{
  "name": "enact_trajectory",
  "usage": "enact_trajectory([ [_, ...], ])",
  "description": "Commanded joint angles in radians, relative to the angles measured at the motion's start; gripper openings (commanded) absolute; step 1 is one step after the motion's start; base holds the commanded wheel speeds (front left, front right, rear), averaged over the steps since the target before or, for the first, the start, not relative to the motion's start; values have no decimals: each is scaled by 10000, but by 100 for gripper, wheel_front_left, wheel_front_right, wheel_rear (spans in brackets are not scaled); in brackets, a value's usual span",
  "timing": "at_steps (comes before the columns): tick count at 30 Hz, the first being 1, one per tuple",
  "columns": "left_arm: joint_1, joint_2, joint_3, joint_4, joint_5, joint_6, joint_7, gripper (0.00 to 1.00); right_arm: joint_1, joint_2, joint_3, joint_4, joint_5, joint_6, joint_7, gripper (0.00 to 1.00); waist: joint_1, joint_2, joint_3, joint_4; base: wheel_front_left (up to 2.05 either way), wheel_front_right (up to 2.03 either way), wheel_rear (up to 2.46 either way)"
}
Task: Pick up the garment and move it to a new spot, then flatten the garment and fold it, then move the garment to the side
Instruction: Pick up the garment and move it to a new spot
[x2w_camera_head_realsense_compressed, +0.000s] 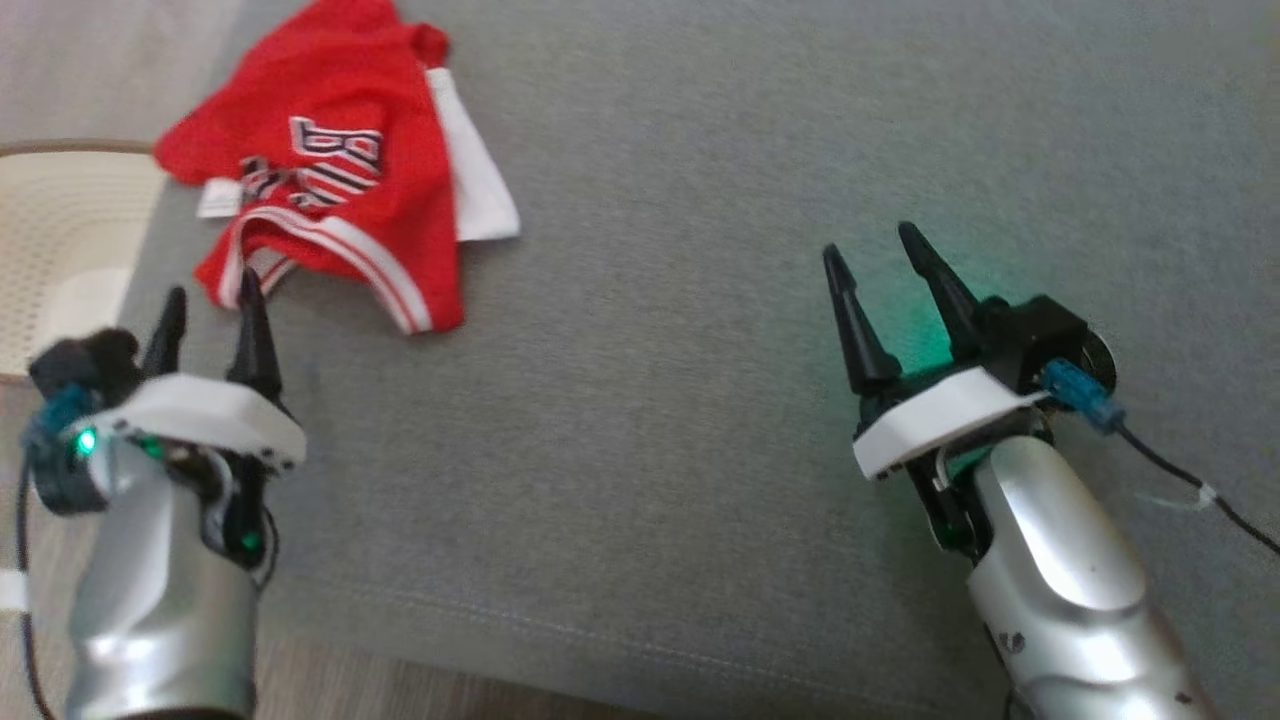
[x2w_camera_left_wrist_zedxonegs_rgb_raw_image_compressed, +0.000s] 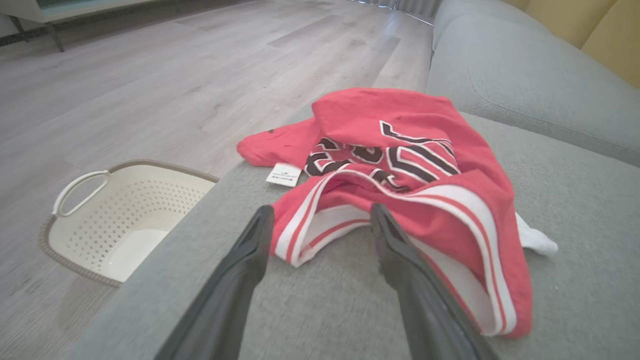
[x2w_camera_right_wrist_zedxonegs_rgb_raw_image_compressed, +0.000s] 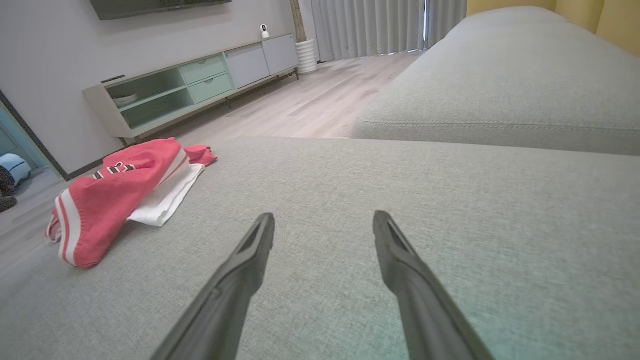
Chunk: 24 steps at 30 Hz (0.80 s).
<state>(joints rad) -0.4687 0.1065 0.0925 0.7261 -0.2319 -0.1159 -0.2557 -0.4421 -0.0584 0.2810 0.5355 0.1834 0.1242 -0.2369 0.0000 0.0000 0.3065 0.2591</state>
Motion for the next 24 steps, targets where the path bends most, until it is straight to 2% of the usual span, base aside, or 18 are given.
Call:
enact_trajectory([
  [1, -561, 590, 350, 133, -129, -60, -61, 100, -291, 82, 296, -508, 16, 65, 47, 100, 0, 0, 473, -551, 0, 0, 0],
  [7, -1447, 1158, 259, 1577, -206, -126, -61, 100, -510, 82, 497, -1061, 170, 65, 192, 100, 0, 0, 900, -1227, 0, 0, 0],
  [15, -2297, 1622, -32, 3444, -260, -142, -61, 100, -634, 82, 406, -1576, 140, 65, 314, 100, 0, 0, 1280, -1612, 0, 0, 0],
  [16, -2379, 1614, -43, 3612, -281, -142, -61, 95, -627, 82, 360, -1604, 112, 65, 323, 100, 0, 0, 1289, -1627, 0, 0, 0],
  [17, -2441, 1614, -64, 3725, -285, -142, -61, 18, -613, 82, 312, -1620, 109, 65, 326, 100, 0, 0, 1284, -1642, 0, 0, 0],
  [18, -2481, 1618, -77, 3797, -291, -143, -61, 0, -600, 82, 274, -1627, 110, 65, 322, 100, 0, 0, 1269, -1654, 0, 0, 0],
  [24, -2426, 1672, -111, 2951, -137, -138, -61, 0, -486, 82, 96, -1471, 258, 65, 188, 100, 0, 0, 887, -1708, 0, 0, 0],
])
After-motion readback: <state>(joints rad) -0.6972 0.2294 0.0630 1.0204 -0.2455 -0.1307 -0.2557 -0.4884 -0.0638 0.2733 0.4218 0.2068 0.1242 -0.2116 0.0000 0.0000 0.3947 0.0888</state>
